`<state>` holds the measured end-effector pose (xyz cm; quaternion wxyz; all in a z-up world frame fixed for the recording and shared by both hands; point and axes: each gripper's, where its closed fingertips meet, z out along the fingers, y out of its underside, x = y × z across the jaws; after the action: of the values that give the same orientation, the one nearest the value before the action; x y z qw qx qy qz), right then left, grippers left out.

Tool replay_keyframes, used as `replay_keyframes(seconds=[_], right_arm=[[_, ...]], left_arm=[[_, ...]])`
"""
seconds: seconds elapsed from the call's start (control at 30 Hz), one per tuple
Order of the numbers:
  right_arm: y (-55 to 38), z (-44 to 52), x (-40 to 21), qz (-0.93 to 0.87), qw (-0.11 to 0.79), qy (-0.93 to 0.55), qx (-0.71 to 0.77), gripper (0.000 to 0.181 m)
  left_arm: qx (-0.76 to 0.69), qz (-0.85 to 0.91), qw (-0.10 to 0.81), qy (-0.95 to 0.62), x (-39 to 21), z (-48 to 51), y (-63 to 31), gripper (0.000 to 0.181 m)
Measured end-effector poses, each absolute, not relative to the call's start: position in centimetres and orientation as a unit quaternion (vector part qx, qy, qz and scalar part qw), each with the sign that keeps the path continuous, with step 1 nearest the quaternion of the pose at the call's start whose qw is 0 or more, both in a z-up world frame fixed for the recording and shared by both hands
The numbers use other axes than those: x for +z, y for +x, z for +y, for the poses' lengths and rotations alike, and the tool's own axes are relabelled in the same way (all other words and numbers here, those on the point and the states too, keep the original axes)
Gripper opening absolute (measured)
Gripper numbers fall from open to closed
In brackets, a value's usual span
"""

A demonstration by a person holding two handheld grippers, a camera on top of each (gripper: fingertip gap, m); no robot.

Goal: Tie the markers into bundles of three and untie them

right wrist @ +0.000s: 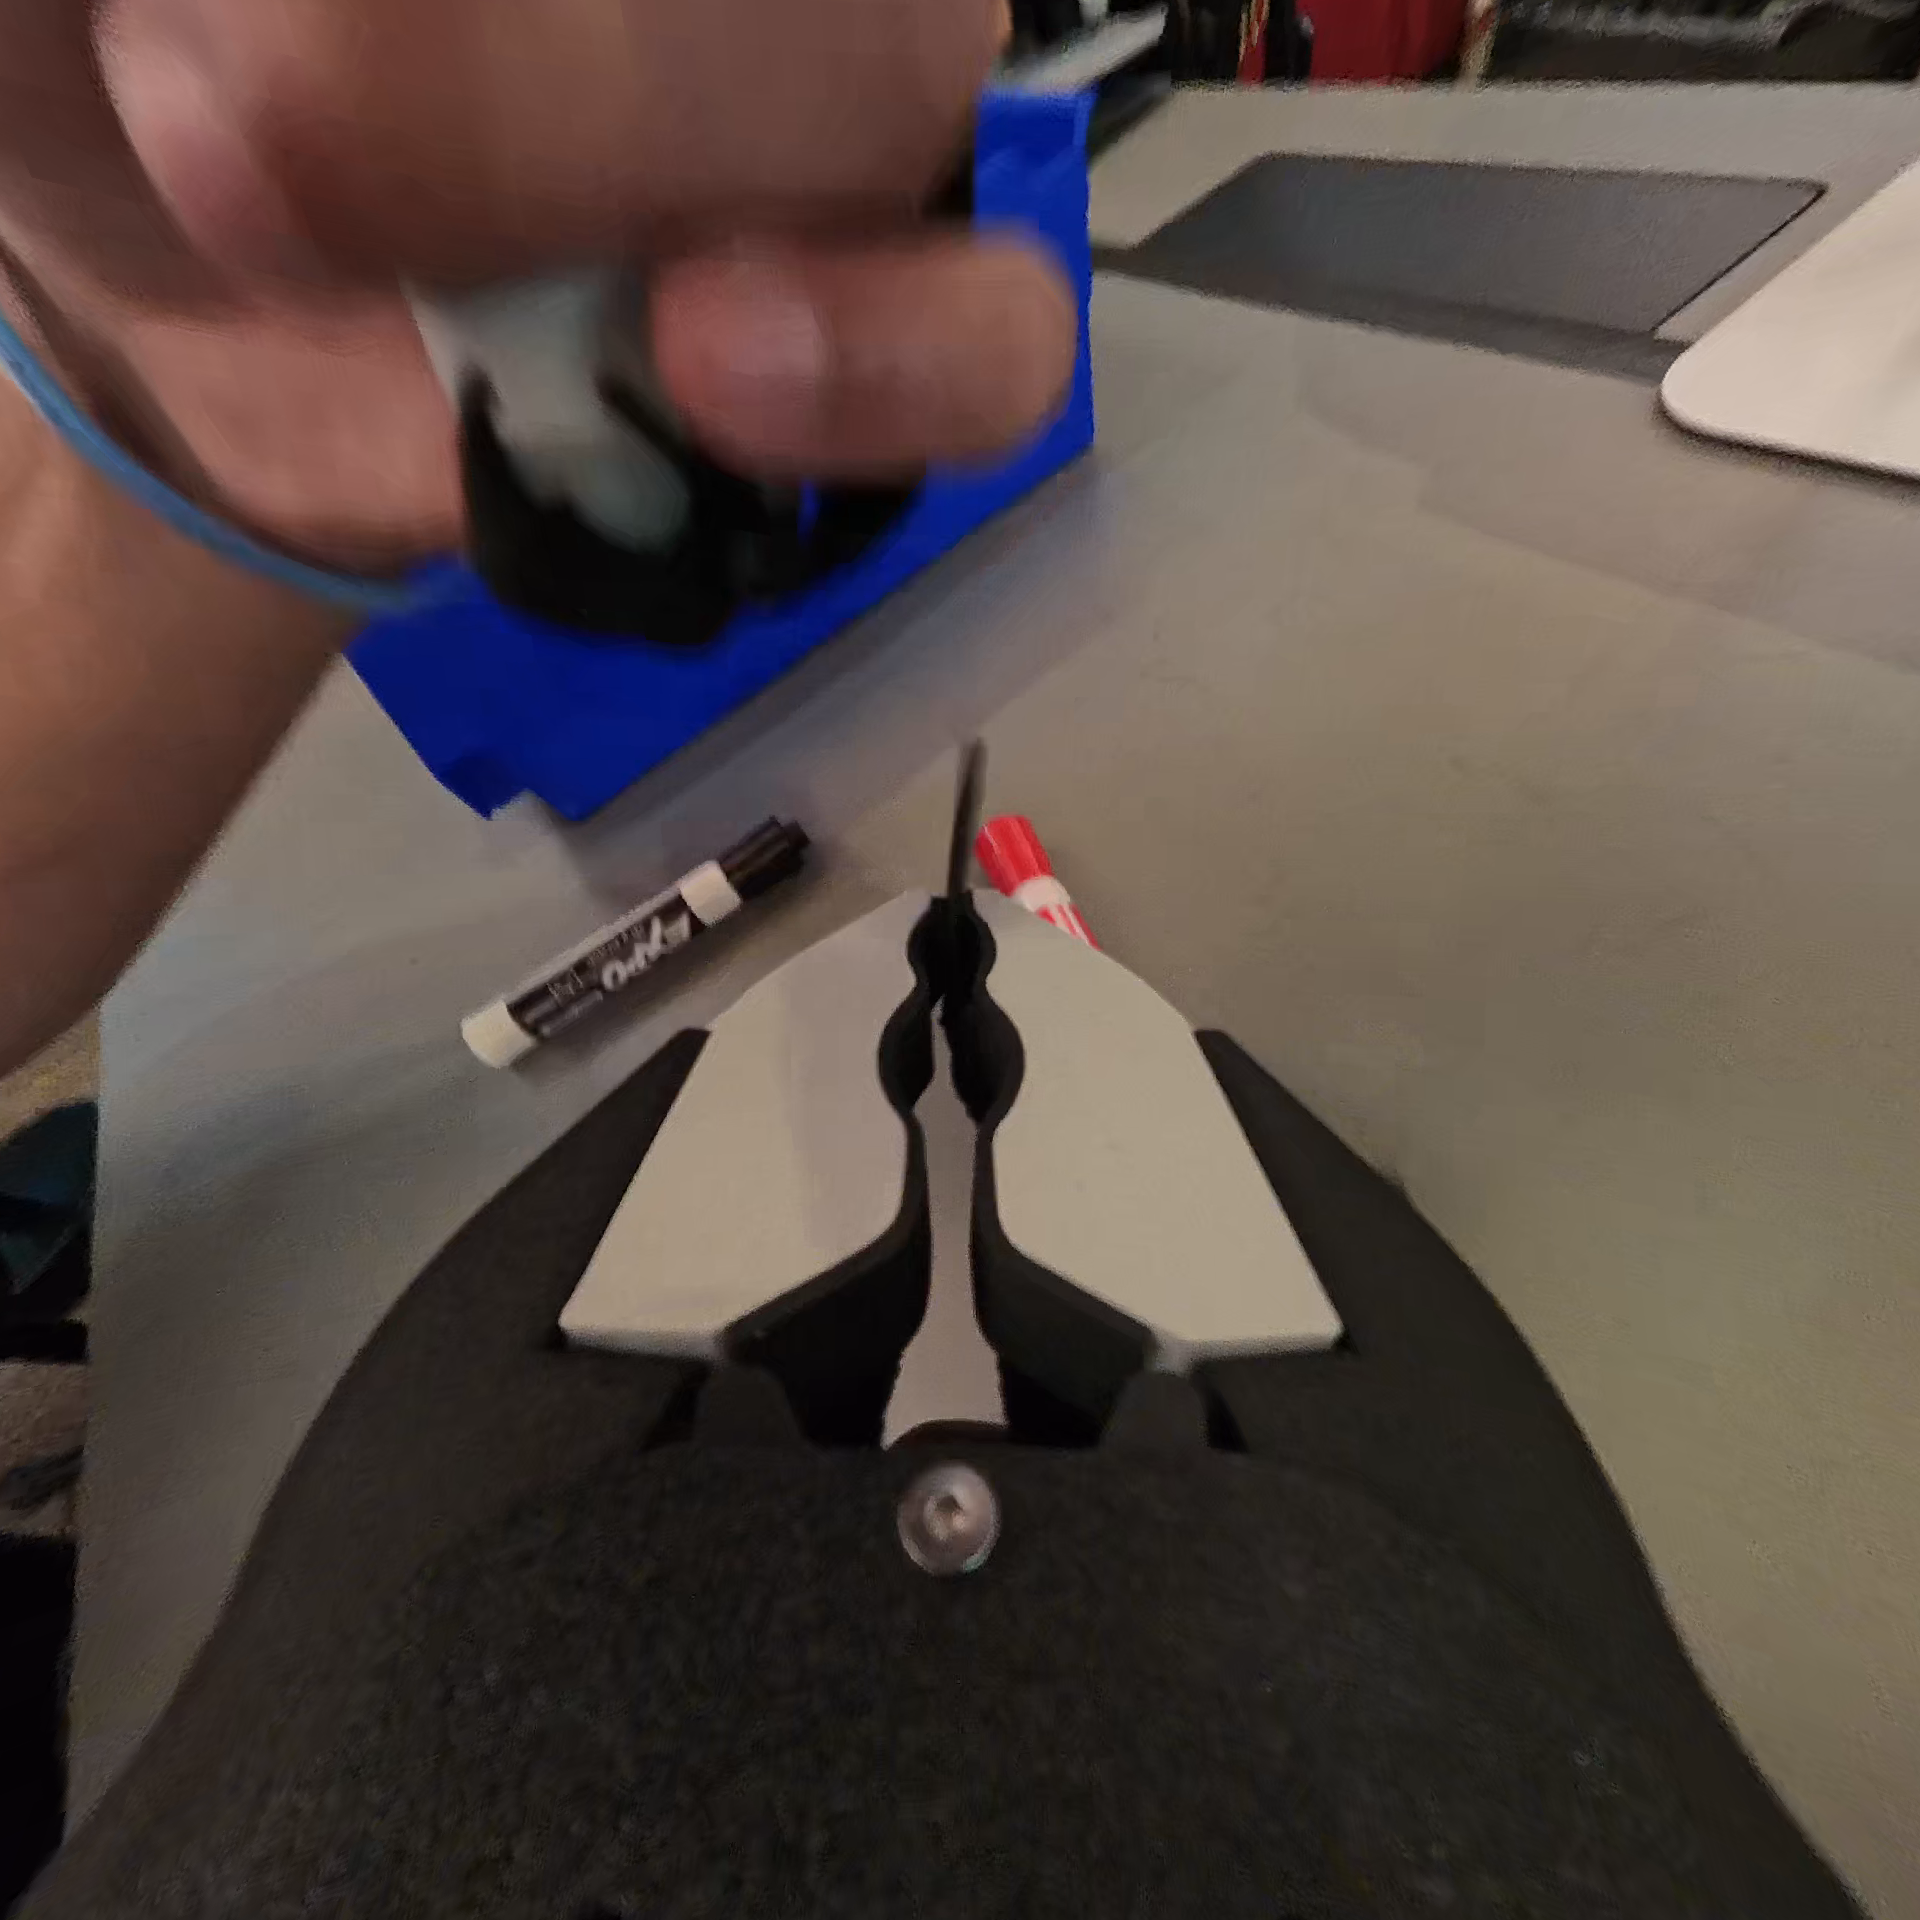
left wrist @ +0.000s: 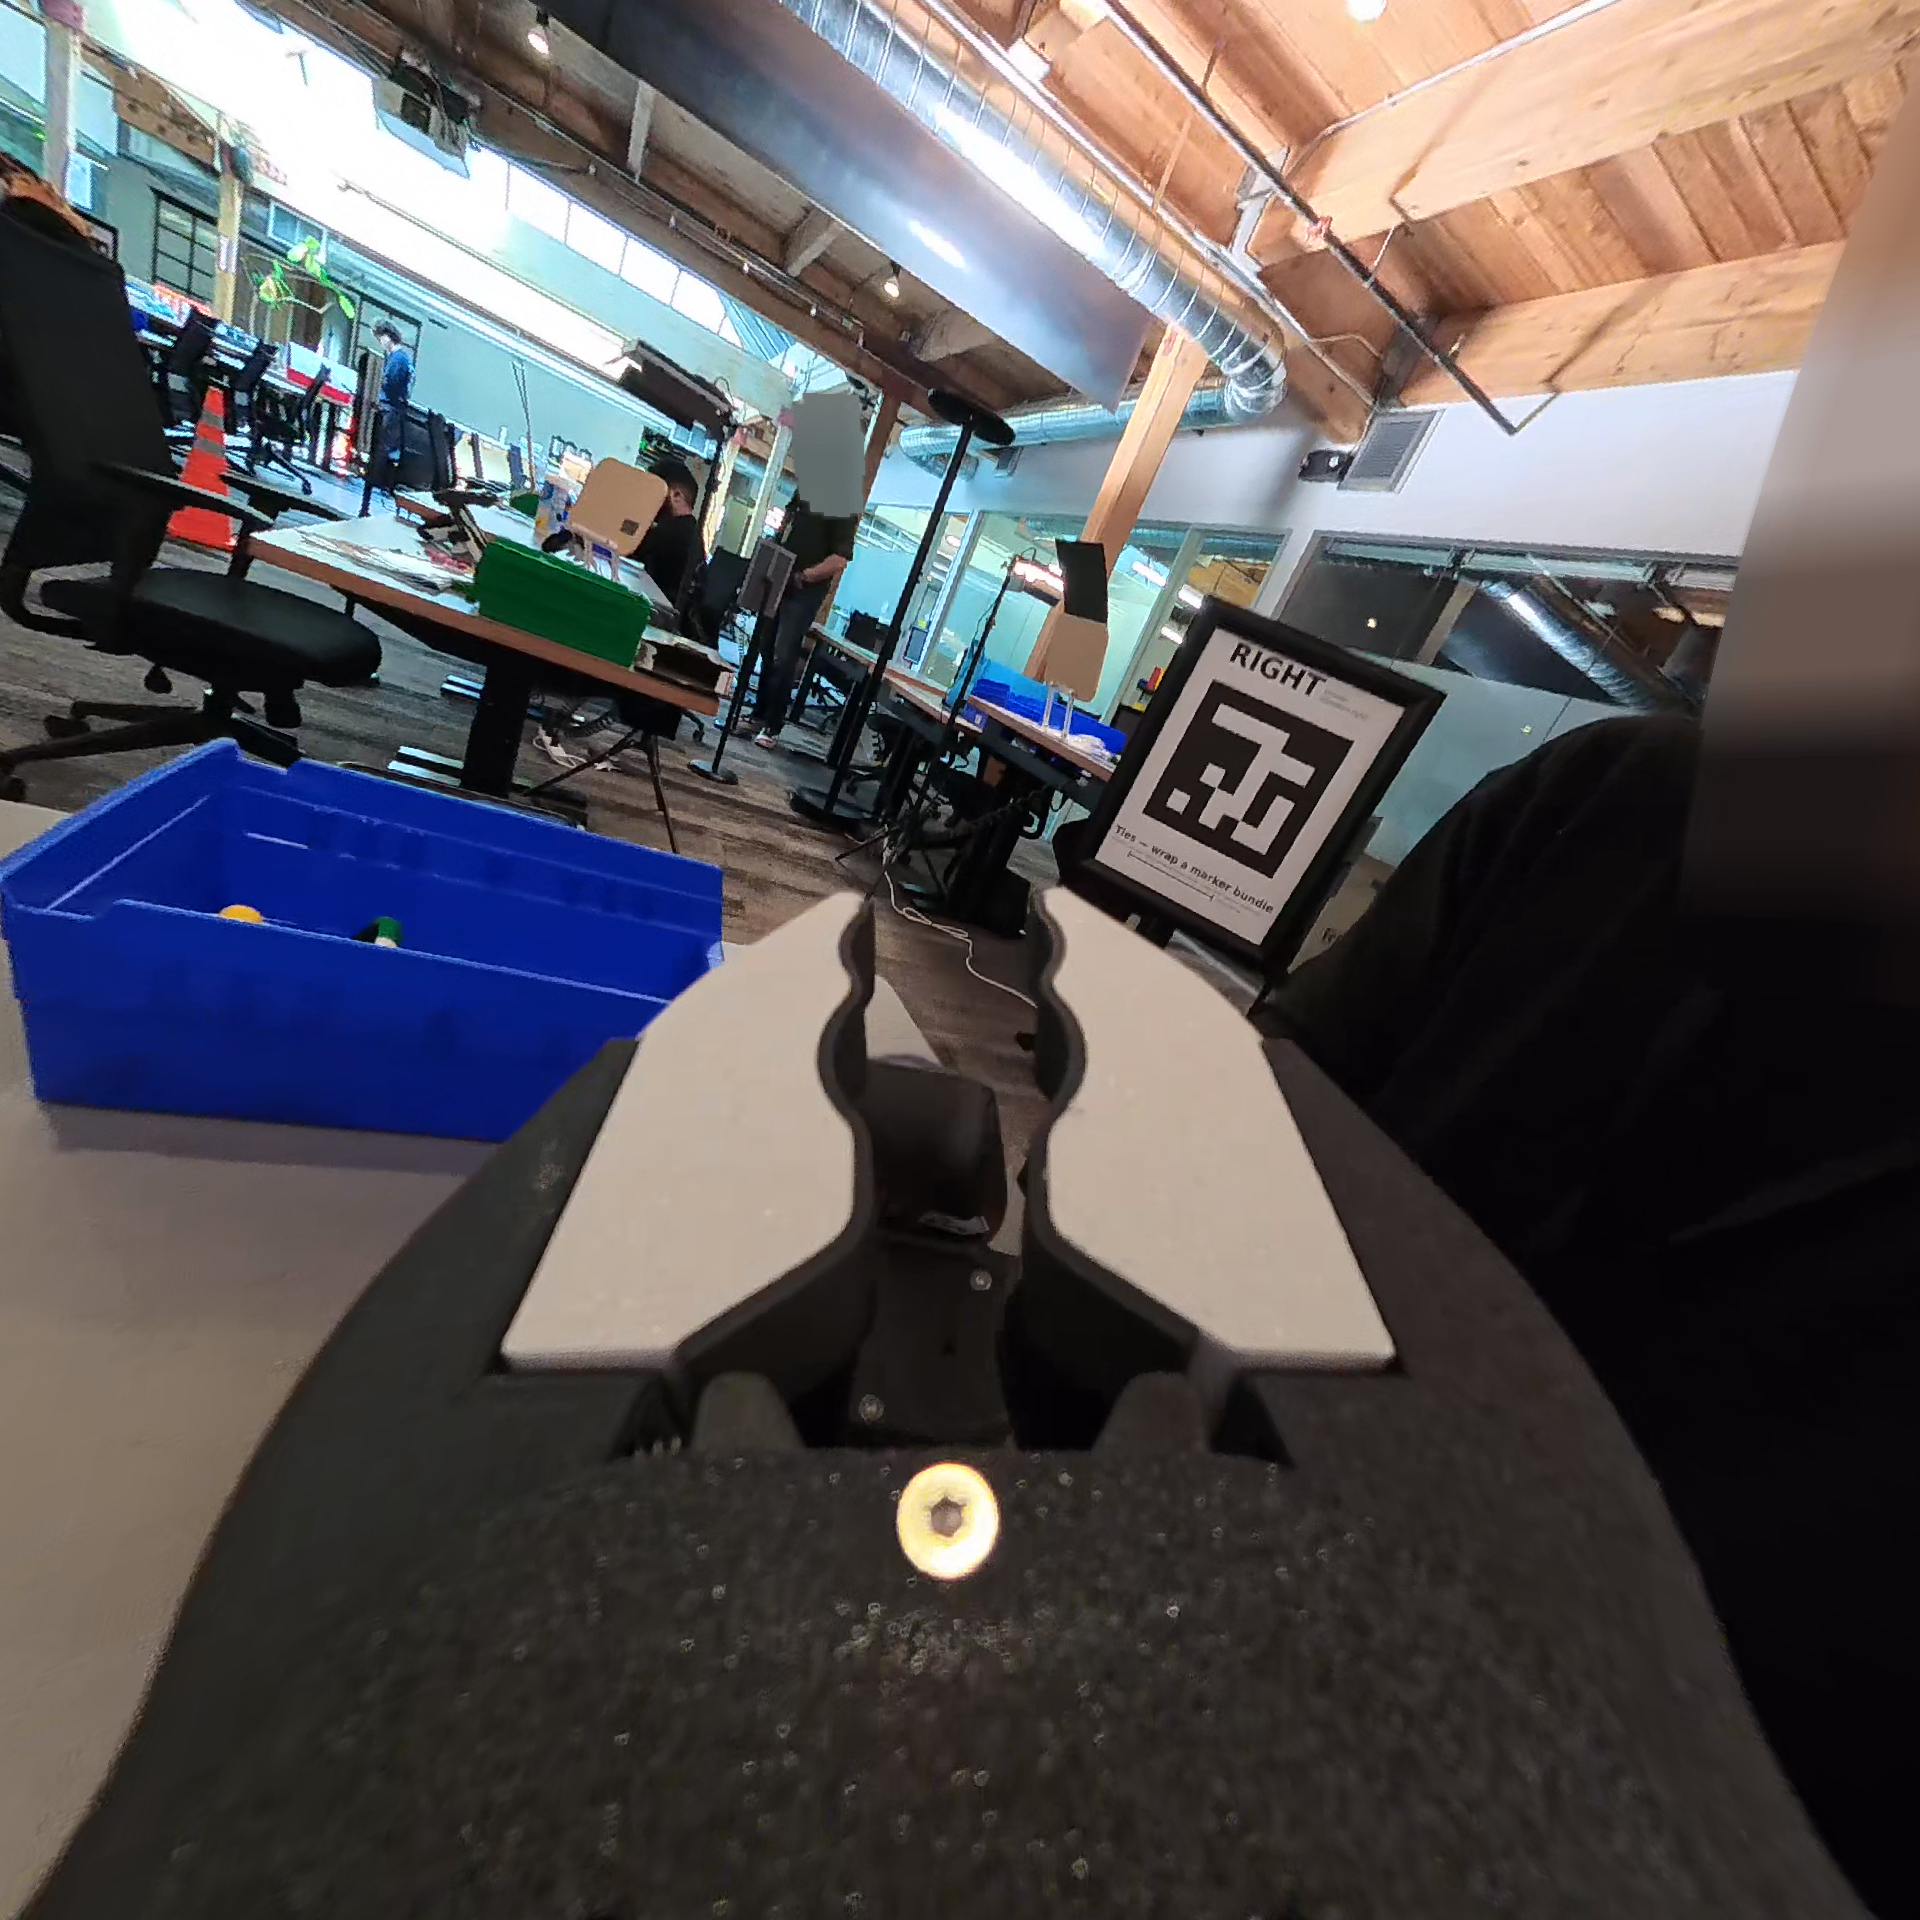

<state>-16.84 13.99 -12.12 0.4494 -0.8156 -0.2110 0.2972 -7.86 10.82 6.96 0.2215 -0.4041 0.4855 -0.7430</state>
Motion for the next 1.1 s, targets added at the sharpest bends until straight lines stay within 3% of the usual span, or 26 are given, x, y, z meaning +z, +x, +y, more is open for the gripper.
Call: replay_keyframes(seconds=[0.17,0.27,0.4,0.6,0.83,0.9,1.1], right_arm=[[-17.6,12.7,-13.1,-0.259,0.425,-0.814,0.299,0.001],[-17.5,12.2,-11.9,-0.308,0.420,-0.809,0.273,0.031],[-13.1,7.3,-10.1,-0.368,0.380,-0.817,0.230,0.034],[-6.5,1.1,-15.2,-0.365,0.215,-0.897,0.126,0.045],[-5.8,1.9,-19.5,-0.352,0.156,-0.920,0.069,0.039],[-5.6,1.9,-19.7,-0.362,0.138,-0.920,0.056,0.019],[-3.9,3.1,-19.6,-0.418,0.147,-0.897,0.006,0.019]], left_arm=[[-0.748,0.441,0.295,-0.399,10.3,13.5,-11.0,0.026],[-0.716,0.455,0.296,-0.440,8.7,13.2,-12.5,0.027],[-0.665,0.469,0.306,-0.495,5.3,11.2,-15.5,0.028],[-0.599,0.502,0.275,-0.560,-0.3,7.9,-17.2,0.036],[-0.495,0.608,0.199,-0.588,-7.1,4.7,-14.3,0.038],[-0.458,0.638,0.192,-0.589,-8.8,4.6,-13.5,0.038],[-0.402,0.672,0.156,-0.602,-12.8,6.0,-10.8,0.035]])
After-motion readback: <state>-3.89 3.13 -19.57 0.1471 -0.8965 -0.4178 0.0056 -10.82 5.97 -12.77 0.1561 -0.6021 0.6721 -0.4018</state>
